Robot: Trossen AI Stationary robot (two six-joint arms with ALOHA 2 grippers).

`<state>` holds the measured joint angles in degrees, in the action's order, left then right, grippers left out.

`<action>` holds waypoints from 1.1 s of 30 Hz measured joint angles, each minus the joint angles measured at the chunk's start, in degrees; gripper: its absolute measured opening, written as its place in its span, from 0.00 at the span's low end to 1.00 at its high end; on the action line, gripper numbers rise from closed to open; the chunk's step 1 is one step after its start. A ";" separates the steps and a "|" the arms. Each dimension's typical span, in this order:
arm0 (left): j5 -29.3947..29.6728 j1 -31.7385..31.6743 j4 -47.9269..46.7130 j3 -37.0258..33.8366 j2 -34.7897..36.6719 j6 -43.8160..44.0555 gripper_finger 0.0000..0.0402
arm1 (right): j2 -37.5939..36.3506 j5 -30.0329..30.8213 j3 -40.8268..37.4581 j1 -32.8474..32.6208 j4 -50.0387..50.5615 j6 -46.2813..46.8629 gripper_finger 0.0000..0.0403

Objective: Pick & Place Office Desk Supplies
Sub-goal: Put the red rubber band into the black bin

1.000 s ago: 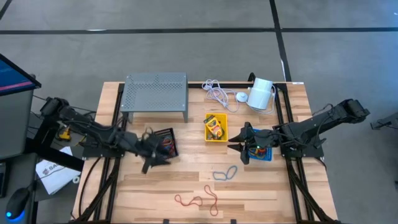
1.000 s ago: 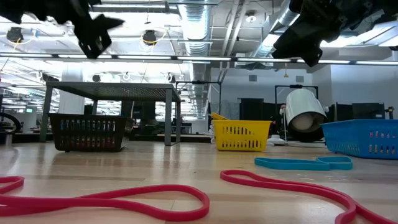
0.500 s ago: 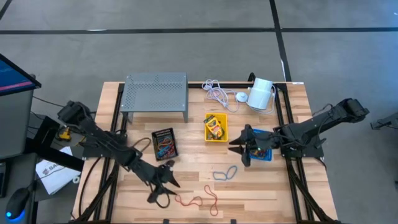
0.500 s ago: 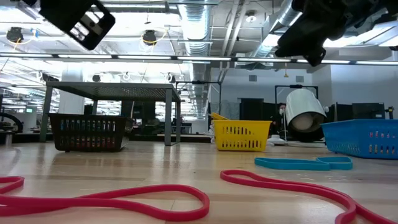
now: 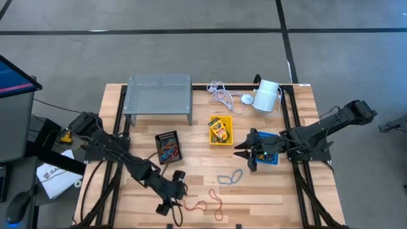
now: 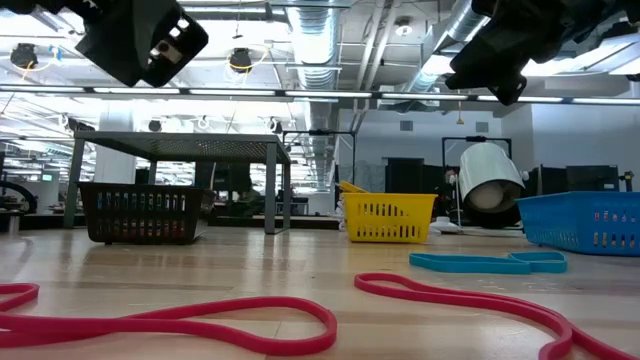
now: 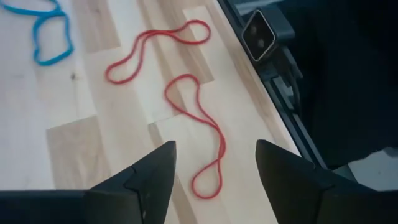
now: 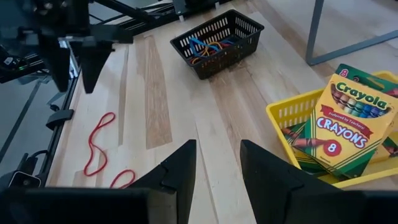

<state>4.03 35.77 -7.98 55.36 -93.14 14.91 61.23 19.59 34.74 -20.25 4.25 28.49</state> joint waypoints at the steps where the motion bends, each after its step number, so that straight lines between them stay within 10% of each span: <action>1: -0.04 0.15 -0.32 0.85 -0.83 -0.28 0.54 | 0.00 0.00 0.00 0.00 0.00 0.00 0.30; 14: -0.84 3.56 -12.30 11.80 -15.50 -7.16 0.48 | 0.00 -0.04 -0.01 -0.26 1.20 1.98 0.30; 33: 3.61 3.16 -11.53 12.43 -16.85 -5.64 0.42 | -0.02 -3.67 -0.09 -4.09 3.25 3.04 0.30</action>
<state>7.64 38.93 -19.52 67.79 -109.99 9.28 61.21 15.92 34.65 -24.34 7.50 31.53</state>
